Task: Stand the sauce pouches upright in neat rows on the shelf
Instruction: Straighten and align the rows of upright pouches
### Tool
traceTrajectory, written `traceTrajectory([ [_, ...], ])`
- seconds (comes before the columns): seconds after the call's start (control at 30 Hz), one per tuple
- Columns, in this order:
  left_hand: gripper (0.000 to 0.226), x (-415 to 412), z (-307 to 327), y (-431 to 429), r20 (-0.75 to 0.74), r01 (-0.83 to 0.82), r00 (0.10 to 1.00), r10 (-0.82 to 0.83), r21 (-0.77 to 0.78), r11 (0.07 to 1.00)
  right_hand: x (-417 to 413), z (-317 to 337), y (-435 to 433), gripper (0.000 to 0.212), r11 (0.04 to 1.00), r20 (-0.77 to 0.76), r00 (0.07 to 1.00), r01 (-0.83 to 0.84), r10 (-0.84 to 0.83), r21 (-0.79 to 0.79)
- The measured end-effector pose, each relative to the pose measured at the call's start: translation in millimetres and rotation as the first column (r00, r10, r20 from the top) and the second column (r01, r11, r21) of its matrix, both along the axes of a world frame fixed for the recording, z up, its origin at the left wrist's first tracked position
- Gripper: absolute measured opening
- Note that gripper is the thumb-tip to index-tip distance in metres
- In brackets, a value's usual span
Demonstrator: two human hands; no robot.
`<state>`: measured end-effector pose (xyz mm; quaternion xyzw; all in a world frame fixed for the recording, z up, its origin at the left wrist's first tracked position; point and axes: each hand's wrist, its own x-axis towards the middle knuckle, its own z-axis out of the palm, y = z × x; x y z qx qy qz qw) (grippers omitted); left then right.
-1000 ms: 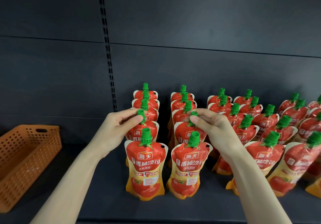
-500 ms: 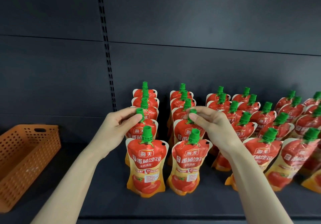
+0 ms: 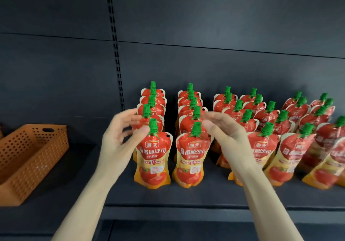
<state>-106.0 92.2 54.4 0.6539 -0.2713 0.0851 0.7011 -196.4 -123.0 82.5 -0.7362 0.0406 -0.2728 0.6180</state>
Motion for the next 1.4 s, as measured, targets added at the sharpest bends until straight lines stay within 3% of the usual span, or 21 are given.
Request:
traceTrajectory([
  [0.13,0.060,-24,-31,-12,-0.195,0.019,0.980,-0.028,-0.046,0.999,-8,-23,7,0.045,0.991,-0.088,0.991,-0.090,0.099,0.097],
  [0.2,0.058,-33,-44,-17,-0.253,-0.026,0.967,0.013,-0.048,0.998,-11,-34,10,0.048,0.980,-0.111,0.984,-0.120,0.138,0.159],
  [0.3,0.055,-38,-60,-22,-0.279,-0.066,0.958,0.066,0.010,0.998,-11,-50,13,0.047,0.986,-0.157,0.980,-0.102,0.122,0.131],
  [0.53,0.040,-36,-69,-19,-0.252,-0.128,0.956,0.147,0.090,0.988,-6,-76,13,0.041,0.997,-0.166,0.985,-0.028,0.039,0.068],
  [0.8,0.045,-26,-80,-15,-0.291,-0.135,0.943,0.163,0.113,0.984,-5,-85,3,0.038,0.998,-0.154,0.988,-0.007,0.015,0.057],
  [1.0,0.063,-31,-95,-9,-0.219,-0.129,0.953,0.211,0.336,0.933,-10,-117,16,0.048,0.998,-0.242,0.970,0.046,-0.036,0.034],
  [1.4,0.066,-28,-98,-6,-0.153,-0.202,0.948,0.279,0.387,0.900,-11,-117,15,0.056,0.999,-0.308,0.951,-0.012,0.001,-0.035],
])
